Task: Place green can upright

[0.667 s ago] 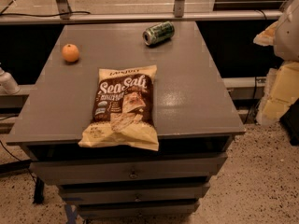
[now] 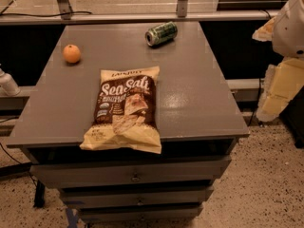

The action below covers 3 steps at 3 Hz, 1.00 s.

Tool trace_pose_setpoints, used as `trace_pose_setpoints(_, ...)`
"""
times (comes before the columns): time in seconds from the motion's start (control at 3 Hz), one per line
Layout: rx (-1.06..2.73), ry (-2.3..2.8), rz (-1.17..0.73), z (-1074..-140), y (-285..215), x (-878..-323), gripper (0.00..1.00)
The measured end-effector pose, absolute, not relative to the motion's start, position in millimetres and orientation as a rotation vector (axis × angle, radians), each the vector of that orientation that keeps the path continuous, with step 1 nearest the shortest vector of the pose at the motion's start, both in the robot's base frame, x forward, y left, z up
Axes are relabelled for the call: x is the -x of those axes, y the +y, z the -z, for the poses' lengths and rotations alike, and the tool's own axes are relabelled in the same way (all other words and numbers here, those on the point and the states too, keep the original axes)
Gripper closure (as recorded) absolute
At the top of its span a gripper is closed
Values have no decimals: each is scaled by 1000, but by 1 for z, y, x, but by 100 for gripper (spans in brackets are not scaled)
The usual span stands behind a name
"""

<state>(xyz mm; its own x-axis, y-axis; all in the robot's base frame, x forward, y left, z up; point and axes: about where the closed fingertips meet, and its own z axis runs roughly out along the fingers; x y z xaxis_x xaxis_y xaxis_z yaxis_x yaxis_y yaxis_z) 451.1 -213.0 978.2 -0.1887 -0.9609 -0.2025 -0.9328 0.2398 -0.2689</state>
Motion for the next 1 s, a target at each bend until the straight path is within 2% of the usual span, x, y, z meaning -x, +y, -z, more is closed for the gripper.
trace_pose_setpoints(0.33, 1803, 2095, 168, -977, -205, -489, 0)
trace_pose_setpoints(1.0, 1864, 1738, 239, -983, -171, -612, 0)
